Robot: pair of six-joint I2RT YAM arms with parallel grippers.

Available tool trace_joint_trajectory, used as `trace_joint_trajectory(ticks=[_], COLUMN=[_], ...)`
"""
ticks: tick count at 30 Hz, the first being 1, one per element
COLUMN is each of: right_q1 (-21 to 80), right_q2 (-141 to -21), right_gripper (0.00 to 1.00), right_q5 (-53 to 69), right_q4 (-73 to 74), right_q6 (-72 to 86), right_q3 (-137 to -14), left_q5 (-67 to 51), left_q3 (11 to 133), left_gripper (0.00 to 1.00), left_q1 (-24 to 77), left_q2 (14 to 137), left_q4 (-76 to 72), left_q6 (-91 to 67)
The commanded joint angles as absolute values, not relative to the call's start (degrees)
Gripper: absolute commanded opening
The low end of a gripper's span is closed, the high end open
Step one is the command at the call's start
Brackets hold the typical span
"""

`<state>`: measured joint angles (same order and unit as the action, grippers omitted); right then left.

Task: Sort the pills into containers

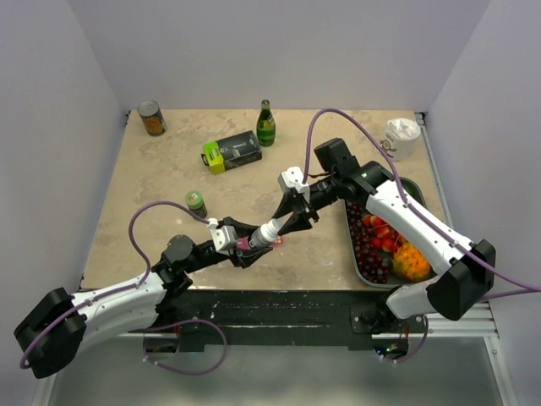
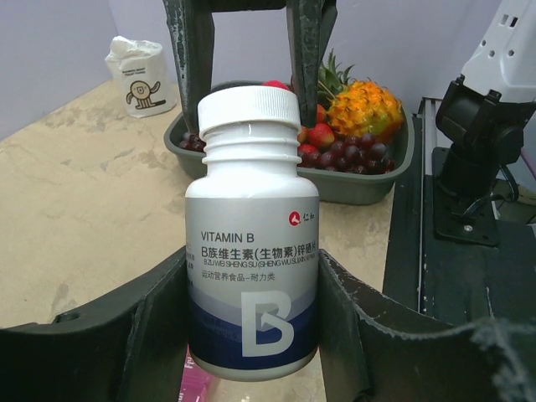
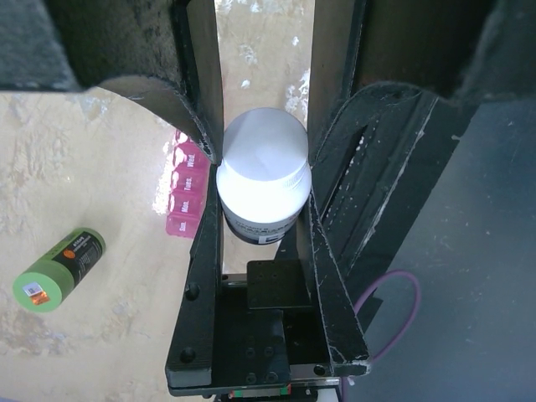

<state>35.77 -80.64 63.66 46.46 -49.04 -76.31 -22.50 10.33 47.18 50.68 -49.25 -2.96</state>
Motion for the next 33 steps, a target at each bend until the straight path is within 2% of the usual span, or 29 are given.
trace_joint_trajectory(ticks=[1,12,18,25,29,33], right_q1=[37.53,39.55,40.52,40.52,40.52,40.52], right_q2=[-81.12,-80.42,-81.30,-83.93,-85.17,-85.34], right_gripper=[0.11,0.15,0.17,0.15,0.15,0.15], right_q5=[64.95,58.71,54.94,44.93,37.64,30.33], right_q4=[44.56,41.14,34.65,24.96,25.22,26.10], right_q6=[-47.11,-44.48,-32.71,-5.66,-2.03,-2.46], right_q3=[-75.06,-72.42,-71.19,-72.68,-73.30,-73.83], left_q5=[-22.24,-18.37,-14.16,-0.64,7.96,11.78], left_q3=[12.83,13.18,16.34,21.17,23.20,25.13], left_gripper=[0.00,0.00,0.00,0.00,0.00,0.00], left_q1=[47.64,47.55,47.72,49.74,51.41,51.77], left_q2=[50.19,48.96,50.97,57.21,60.90,63.54], left_q4=[-56.07,-58.00,-58.27,-61.42,-63.28,-61.97], left_q6=[-4.13,-5.45,-2.20,5.27,9.30,11.42])
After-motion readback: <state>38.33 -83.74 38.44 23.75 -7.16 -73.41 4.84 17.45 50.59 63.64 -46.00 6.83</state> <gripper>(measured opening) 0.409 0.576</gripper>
